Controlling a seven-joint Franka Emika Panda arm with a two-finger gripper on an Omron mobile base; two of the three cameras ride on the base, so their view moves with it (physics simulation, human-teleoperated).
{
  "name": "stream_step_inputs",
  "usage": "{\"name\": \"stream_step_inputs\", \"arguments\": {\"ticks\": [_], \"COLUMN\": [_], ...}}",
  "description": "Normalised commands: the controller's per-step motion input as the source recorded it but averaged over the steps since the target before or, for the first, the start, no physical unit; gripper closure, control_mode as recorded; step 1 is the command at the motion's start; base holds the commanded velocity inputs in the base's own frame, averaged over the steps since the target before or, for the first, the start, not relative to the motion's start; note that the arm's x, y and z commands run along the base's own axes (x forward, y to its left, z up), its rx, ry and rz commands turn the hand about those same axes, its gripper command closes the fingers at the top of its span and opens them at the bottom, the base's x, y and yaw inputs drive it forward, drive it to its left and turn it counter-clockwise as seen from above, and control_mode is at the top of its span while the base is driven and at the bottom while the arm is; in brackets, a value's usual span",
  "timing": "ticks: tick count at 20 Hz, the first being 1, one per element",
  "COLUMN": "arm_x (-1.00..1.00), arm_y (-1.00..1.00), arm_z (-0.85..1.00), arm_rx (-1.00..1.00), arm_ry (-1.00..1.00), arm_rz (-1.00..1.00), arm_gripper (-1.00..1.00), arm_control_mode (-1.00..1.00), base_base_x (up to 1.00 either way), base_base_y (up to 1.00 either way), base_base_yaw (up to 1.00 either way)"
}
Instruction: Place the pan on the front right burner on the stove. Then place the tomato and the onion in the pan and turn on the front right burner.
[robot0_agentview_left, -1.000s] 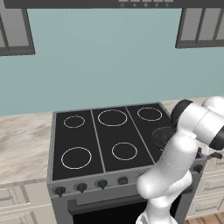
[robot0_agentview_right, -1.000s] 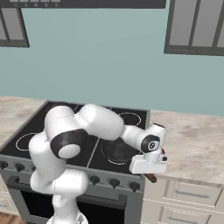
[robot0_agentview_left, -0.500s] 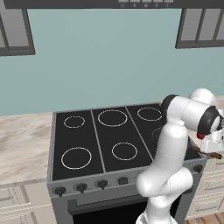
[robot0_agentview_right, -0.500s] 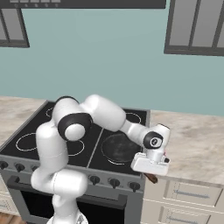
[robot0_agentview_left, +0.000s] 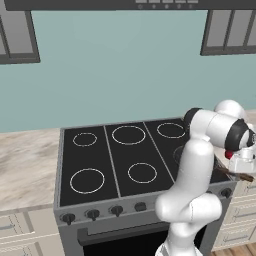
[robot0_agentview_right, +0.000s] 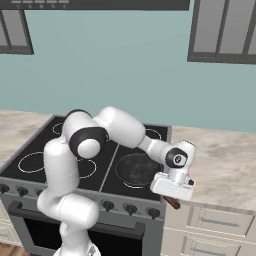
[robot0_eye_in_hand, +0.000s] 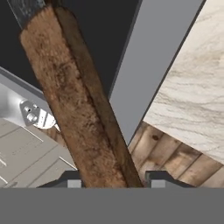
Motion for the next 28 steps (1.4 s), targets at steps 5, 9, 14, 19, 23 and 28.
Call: {"name": "stream_step_inputs", "arguments": {"ticks": [5, 9, 14, 19, 23, 28], "arm_x": [-0.16, -0.15, -0.13, -0.14, -0.02, 0.05], "arm_y": [0.0, 0.0, 0.0, 0.02, 0.1, 0.19], "arm_z": [0.0, 0.06, 0.29, 0.42, 0.42, 0.45], "arm_rx": [0.0, -0.05, -0.06, -0.05, -0.02, -0.02], "arm_ry": [-0.02, -0.18, -0.24, -0.19, -0.15, -0.15], "arm_rz": [0.0, 0.0, 0.0, -0.01, -0.02, -0.04], "arm_gripper": [-1.0, -1.0, -1.0, -1.0, -1.0, -1.0], "arm_control_mode": [-1.0, -1.0, -1.0, -1.0, -1.0, -1.0], "base_base_x": [0.0, 0.0, 0.0, 0.0, 0.0, 0.0], "base_base_y": [0.0, 0.0, 0.0, 0.0, 0.0, 0.0], "base_base_yaw": [0.0, 0.0, 0.0, 0.0, 0.0, 0.0]}}
